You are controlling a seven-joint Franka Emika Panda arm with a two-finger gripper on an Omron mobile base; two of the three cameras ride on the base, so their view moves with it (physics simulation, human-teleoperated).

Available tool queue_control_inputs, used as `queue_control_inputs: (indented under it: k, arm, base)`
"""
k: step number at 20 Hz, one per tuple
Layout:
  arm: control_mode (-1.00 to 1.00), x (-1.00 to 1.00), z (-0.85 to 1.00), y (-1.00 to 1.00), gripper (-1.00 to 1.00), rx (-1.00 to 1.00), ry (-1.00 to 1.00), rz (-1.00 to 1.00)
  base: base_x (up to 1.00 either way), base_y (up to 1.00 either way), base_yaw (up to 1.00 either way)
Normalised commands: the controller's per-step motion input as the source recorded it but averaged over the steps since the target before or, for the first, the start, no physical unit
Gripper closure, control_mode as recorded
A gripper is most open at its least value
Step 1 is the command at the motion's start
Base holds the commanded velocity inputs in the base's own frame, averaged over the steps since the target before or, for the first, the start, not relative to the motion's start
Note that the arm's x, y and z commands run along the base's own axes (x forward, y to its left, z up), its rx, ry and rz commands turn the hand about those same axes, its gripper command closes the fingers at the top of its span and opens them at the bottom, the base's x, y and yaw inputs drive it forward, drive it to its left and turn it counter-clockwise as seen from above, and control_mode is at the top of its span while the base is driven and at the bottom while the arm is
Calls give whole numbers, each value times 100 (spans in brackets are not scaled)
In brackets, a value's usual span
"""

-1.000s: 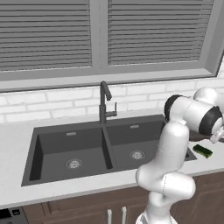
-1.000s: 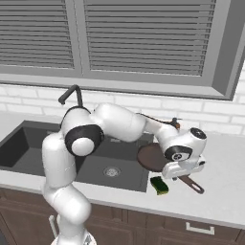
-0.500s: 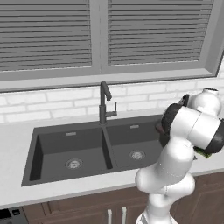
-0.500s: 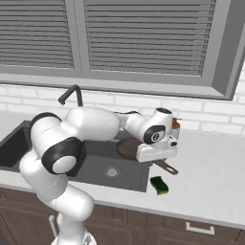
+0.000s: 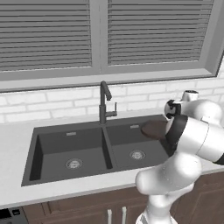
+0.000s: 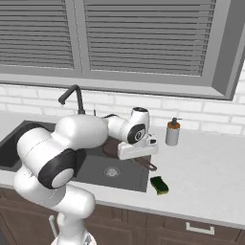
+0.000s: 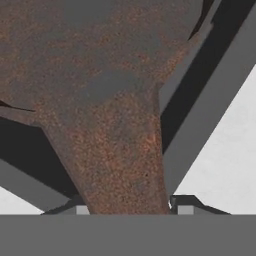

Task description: Pick the pan and sponge and place them into the sink. Then turn on the water.

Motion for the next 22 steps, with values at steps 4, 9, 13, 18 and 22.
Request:
queue_control_inputs:
  k: [4,9,13,18,22]
  arm:
    - [-100,33,-32,44,100,0,0,5]
    - [-100,33,-43,35,100,0,0,12]
    - [-100,31,-42,43,100,0,0,20]
    - [-100,28,-35,33,100,0,1,23]
    - [-100,34,-52,24,100,0,0,20]
  base:
    - [0,0,0]
    - [0,0,0]
    - [0,0,0]
    - [0,0,0]
    - [0,0,0]
